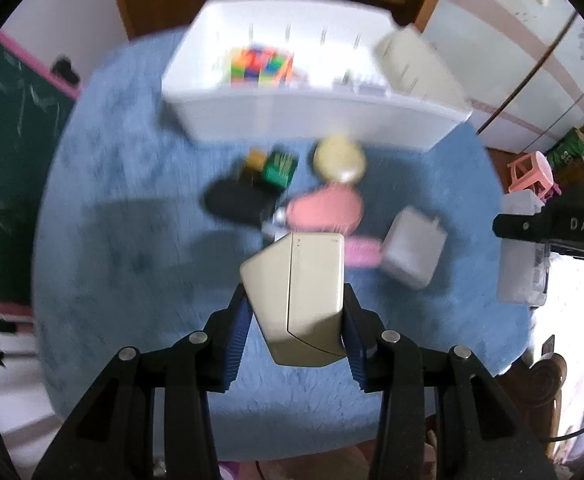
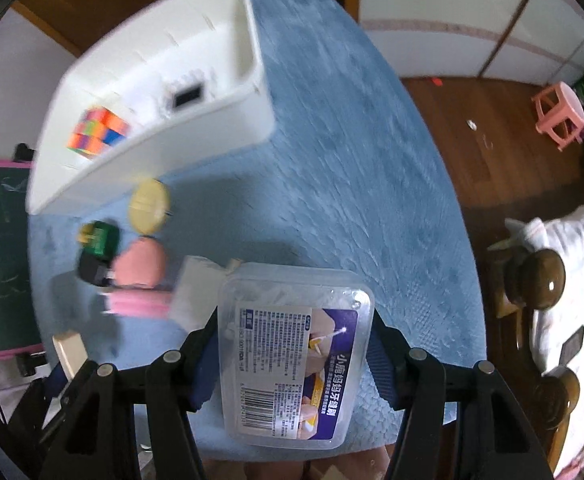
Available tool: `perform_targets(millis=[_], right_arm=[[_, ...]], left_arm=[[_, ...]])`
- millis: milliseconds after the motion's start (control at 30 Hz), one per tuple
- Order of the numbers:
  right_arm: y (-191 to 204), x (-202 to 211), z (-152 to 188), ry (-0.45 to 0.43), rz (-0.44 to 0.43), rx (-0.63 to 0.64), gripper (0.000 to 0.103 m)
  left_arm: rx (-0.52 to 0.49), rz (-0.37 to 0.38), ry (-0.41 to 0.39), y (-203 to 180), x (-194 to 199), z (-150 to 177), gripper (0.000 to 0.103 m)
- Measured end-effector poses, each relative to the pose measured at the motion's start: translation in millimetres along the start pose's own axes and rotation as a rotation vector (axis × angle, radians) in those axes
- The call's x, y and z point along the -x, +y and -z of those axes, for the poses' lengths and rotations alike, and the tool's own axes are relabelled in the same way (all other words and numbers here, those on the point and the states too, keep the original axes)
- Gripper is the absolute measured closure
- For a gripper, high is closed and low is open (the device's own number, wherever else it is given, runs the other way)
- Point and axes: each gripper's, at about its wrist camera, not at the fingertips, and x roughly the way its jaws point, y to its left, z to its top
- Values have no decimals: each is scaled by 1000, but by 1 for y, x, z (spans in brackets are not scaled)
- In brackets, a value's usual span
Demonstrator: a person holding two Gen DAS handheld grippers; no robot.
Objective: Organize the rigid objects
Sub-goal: 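Lower the beige block and clear case into the white tray and open both tools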
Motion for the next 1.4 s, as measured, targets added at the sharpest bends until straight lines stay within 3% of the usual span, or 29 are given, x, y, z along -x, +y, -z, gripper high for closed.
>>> perform_targets(millis=[400,600,733,900,1100,1400], right_arm=[[21,100,-57,-211,-118,112,40],[45,144,-102,-330,-142,158,40],[59,152,-139,-381,-136,160,40],[76,123,-183,-372,-111,164,40],[95,41,-221,-245,-60,176,40],[105,-67,-244,-85,39,213,40]], left_arm=[[-92,-44,-258,-9,99,-119,57],[-117,-53,-335,-6,114,-176,57],[-134,-47,-338,-10,103,-205,57],[-129,-35,-273,-13,52,-244,57],[-93,-28,-153,-4,-34,-280,57],[-61,-19,3,11,-123,-294,57]])
